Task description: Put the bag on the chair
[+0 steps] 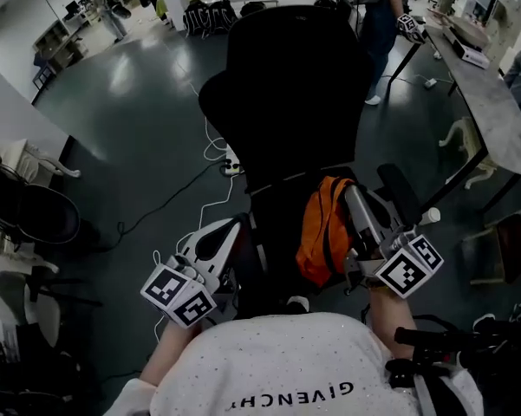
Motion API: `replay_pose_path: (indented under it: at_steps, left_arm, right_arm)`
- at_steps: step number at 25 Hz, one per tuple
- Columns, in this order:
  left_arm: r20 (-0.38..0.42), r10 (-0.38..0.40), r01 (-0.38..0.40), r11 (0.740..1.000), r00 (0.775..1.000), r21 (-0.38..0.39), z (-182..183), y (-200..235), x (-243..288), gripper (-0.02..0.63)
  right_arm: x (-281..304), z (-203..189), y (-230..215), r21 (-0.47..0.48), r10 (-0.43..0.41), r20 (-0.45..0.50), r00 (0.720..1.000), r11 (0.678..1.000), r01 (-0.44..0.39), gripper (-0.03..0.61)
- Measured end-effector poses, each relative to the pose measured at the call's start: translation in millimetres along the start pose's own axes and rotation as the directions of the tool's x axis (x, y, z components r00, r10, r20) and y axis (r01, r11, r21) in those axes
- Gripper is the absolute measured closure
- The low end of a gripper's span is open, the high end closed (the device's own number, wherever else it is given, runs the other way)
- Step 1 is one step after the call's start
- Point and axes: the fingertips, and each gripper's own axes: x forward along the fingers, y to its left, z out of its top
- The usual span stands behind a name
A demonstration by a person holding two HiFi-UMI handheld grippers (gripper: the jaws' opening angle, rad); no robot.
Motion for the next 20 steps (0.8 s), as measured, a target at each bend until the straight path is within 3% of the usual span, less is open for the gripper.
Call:
replay_pose_path:
  at_steps: [3, 8, 14, 20]
  left_arm:
    - [-0.043, -0.005, 0.005, 1.0, 0.999, -0.022, -5, 22, 10, 0.613]
    - [-0.062, -0.038, 0.03, 0.991, 0.997, -0.128, -6, 59, 37, 0.614]
    - [-0.117, -0.139, 0.126, 0.986, 0.983, -0.111, -1, 94, 62, 0.614]
    - [-0.195, -0.227, 0.209, 0.972, 0.954, -0.107, -20, 131, 91, 0.614]
  right_arm:
    - [16, -11, -9, 0.006, -0.023, -0.018, 1.0, 1.0, 0.023, 0.574]
    - [32, -25, -26, 0.013, -0.093, -0.051, 0.994, 0.995, 0.094, 0.574]
    - [52, -40, -39, -0.001, -0.204, -0.05, 0.978, 0.979, 0.205, 0.574]
    - [75, -63, -63, -0.023, -0.314, -0.061, 0.947, 0.949, 0.313, 0.574]
